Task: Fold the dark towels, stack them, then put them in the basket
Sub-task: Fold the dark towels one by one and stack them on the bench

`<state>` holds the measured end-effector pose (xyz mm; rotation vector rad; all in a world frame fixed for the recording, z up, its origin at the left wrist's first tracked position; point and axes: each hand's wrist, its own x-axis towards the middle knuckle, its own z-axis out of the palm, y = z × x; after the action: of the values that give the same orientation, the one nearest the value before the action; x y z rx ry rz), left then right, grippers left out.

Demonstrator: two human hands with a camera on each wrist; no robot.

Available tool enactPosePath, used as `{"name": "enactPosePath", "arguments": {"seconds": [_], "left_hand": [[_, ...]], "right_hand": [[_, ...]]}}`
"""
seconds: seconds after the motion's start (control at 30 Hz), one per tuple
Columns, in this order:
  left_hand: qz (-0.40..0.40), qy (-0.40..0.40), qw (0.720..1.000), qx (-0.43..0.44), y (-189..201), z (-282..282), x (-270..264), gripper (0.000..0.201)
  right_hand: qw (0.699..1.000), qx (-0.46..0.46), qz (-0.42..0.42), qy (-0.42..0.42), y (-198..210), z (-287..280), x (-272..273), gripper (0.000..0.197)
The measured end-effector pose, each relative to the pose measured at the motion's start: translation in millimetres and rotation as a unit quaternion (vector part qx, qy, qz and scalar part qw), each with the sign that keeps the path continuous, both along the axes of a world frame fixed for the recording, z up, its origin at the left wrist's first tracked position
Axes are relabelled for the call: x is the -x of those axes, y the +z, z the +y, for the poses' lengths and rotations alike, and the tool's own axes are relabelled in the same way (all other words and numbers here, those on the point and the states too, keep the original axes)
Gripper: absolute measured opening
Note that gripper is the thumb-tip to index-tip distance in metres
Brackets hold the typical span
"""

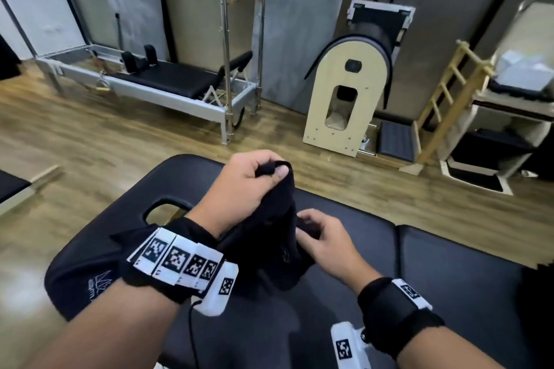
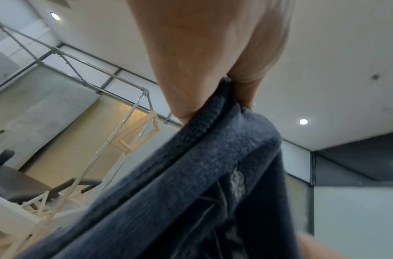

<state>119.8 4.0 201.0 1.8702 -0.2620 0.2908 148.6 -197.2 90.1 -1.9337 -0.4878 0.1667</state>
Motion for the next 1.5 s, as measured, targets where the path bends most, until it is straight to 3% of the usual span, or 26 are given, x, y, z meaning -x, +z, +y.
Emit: {"name": "enactPosePath", "arguments": {"seconds": [0.1, 0.2, 0.27, 0.4, 0.5, 0.6, 0.7, 0.77, 0.83, 0.93, 1.07, 1.2, 1.33, 1.43, 1.5], "left_hand": [[0.020, 0.018, 0.999, -0.041, -4, 6, -7, 0.013], [0.034, 0.053, 0.983, -0.172, -15, 11, -16, 0.013], [0.034, 0.032, 0.964, -0.260, -19, 5, -23, 0.011], [0.007, 0.015, 0.922, -0.386, -7, -38, -38, 0.008], [-0.048, 0.028, 0.888, -0.457, 31, -81, -54, 0.012], [-0.113, 0.058, 0.893, -0.433, 85, -124, -67, 0.014], [-0.104, 0.079, 0.947, -0.295, 125, -160, -73, 0.014], [-0.067, 0.067, 0.977, -0.191, 129, -185, -70, 0.017], [-0.023, 0.046, 0.988, -0.146, 113, -206, -66, 0.024], [0.051, 0.024, 0.984, -0.170, 64, -236, -61, 0.022], [0.171, -0.050, 0.946, -0.273, -11, -274, -38, 0.016], [0.258, -0.102, 0.898, -0.343, -68, -296, -17, 0.020], [0.358, -0.145, 0.858, -0.338, -96, -299, -26, 0.014], [0.408, -0.172, 0.829, -0.341, -108, -294, -50, 0.011], [0.432, -0.177, 0.826, -0.316, -113, -292, -69, 0.009]], "right_hand": [[0.994, 0.109, -0.007, 0.006, -5, -22, 12, 0.025], [0.966, 0.255, 0.025, -0.030, -3, -67, 10, 0.020], [0.946, 0.315, 0.038, -0.066, 5, -98, 8, 0.021], [0.917, 0.339, -0.010, -0.211, 43, -160, -3, 0.018], [0.886, 0.331, -0.074, -0.316, 89, -207, -16, 0.007], [0.856, 0.293, -0.182, -0.384, 146, -254, -20, 0.016], [0.834, 0.266, -0.268, -0.401, 193, -300, -18, 0.020], [0.833, 0.292, -0.289, -0.370, 207, -331, -11, 0.020], [0.839, 0.337, -0.277, -0.325, 203, -359, 1, 0.017], [0.845, 0.422, -0.213, -0.249, 170, -401, 20, 0.014], [0.849, 0.512, 0.014, -0.128, 108, -441, 47, 0.009], [0.878, 0.426, 0.212, -0.053, 54, -457, 76, 0.014], [0.866, 0.370, 0.334, -0.039, 16, -465, 76, 0.013], [0.870, 0.293, 0.389, -0.070, 1, -460, 63, 0.019], [0.875, 0.233, 0.406, -0.126, -7, -455, 46, 0.016]]}}
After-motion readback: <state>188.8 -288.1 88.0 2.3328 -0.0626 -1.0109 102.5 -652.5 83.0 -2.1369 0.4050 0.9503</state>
